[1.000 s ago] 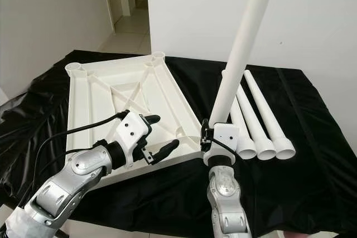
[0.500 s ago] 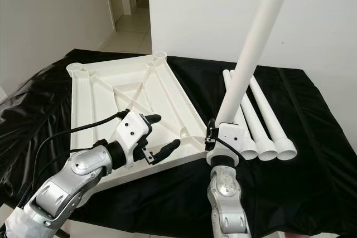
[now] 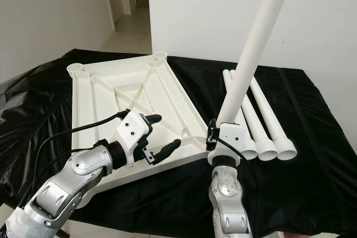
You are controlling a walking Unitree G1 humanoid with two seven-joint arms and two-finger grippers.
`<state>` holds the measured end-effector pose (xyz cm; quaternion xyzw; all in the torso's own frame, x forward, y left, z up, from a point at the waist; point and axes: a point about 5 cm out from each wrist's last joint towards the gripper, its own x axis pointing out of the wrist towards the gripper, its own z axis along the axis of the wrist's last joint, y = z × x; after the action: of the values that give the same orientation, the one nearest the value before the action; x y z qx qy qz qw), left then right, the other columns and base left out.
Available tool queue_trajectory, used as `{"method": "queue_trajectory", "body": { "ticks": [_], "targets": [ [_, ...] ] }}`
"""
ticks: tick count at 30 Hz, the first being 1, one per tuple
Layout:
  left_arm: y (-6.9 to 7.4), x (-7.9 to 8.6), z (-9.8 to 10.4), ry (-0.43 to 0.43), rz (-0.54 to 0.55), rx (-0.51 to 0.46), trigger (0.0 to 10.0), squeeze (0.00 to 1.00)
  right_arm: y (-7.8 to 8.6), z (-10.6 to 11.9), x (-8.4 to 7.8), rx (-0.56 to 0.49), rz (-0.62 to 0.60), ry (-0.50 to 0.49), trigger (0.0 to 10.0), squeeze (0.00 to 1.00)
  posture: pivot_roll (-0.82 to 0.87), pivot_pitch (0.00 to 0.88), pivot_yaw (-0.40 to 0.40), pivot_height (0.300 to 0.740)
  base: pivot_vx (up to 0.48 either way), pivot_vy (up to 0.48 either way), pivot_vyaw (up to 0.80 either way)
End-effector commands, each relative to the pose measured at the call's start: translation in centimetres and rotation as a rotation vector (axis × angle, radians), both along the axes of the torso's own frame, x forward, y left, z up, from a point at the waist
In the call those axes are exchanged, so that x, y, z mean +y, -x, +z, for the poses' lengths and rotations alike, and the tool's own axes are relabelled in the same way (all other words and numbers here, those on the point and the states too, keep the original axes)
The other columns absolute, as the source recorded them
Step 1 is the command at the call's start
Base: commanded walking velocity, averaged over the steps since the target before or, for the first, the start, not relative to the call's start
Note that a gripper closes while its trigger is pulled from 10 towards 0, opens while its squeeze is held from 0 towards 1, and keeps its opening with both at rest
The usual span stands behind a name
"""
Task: Building children table
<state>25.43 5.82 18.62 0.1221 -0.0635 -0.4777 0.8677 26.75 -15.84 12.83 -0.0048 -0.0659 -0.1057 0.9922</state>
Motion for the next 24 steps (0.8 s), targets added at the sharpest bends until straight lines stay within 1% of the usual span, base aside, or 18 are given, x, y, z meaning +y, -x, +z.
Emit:
{"method": "queue_trajectory", "body": {
  "ticks": [1,3,5,7,11,12,15,16,18,20,21,22,23,24],
  "targets": [
    [0.3,-0.1,-0.2,-0.012,-0.052,0.021,10.0,0.0,0.4,-1.4,-1.2,0.064,-0.04,0.002,10.0,1.0,0.0,0.041,0.035,0.74,0.0,0.0,0.0],
    [0.3,-0.2,-0.2,-0.008,-0.053,0.022,10.0,0.0,0.2,-0.7,-1.1,0.016,-0.001,-0.016,10.0,1.0,-0.01,0.038,0.033,0.74,0.0,0.0,0.0],
    [0.3,-0.2,-0.2,-0.008,-0.053,0.023,10.0,0.0,0.2,-0.6,-1.1,0.012,0.002,-0.018,10.0,1.0,-0.01,0.038,0.033,0.74,0.0,0.0,0.0],
    [0.4,-0.4,-0.2,-0.005,-0.056,0.022,10.0,0.0,-0.1,0.1,-1.5,-0.021,0.008,0.007,10.0,1.0,-0.01,0.035,0.03,0.74,0.0,0.0,0.0],
    [0.3,-0.5,-0.2,-0.001,-0.056,0.023,10.0,0.0,-0.6,0.9,-2.0,-0.053,0.039,0.037,10.0,1.0,-0.01,0.032,0.027,0.74,0.0,0.0,0.0],
    [0.3,-0.5,-0.2,0.0,-0.056,0.024,10.0,0.0,-0.8,1.1,-2.1,-0.058,0.052,0.036,10.0,0.75,-0.01,0.032,0.027,0.74,0.0,0.0,0.0],
    [0.3,-0.5,-0.2,0.0,-0.056,0.024,10.0,0.0,-0.8,1.2,-2.2,-0.059,0.059,0.033,10.0,0.75,-0.01,0.032,0.027,0.74,0.0,0.0,0.0],
    [0.3,-0.6,-0.2,0.002,-0.055,0.023,10.0,0.0,-1.4,1.6,-2.3,-0.065,0.14,0.041,10.0,0.02,-0.02,0.025,0.02,0.74,0.0,0.0,0.0],
    [0.3,-0.7,-0.2,0.007,-0.055,0.022,10.0,0.0,-2.0,2.2,-2.2,-0.069,0.258,0.045,10.0,0.02,-0.02,0.025,0.02,0.74,0.0,0.0,0.0],
    [0.2,-0.8,-0.2,0.01,-0.054,0.023,10.0,0.0,-2.2,2.3,-2.2,-0.065,0.303,0.037,10.0,0.02,-0.02,0.024,0.018,0.74,0.0,0.0,0.0],
    [0.2,-0.8,-0.1,0.012,-0.054,0.022,10.0,0.0,-2.3,2.6,-2.1,-0.074,0.378,0.034,3.8,0.03,-0.02,0.023,0.018,0.74,0.0,0.0,0.0],
    [0.2,-0.8,-0.1,0.013,-0.054,0.022,10.0,0.0,-2.4,2.8,-2.0,-0.082,0.431,0.034,3.8,0.03,-0.02,0.023,0.018,0.74,0.0,0.0,0.0],
    [0.2,-0.8,-0.1,0.013,-0.054,0.022,10.0,0.0,-2.4,2.8,-2.0,-0.082,0.431,0.034,3.8,0.03,-0.02,0.023,0.018,0.74,0.0,0.0,0.0],
    [0.2,-0.8,-0.1,0.015,-0.053,0.021,10.0,0.0,-2.5,2.9,-1.9,-0.08,0.492,-0.012,0.0,0.02,-0.02,0.023,0.018,0.74,0.0,0.0,0.0]
  ]
}}
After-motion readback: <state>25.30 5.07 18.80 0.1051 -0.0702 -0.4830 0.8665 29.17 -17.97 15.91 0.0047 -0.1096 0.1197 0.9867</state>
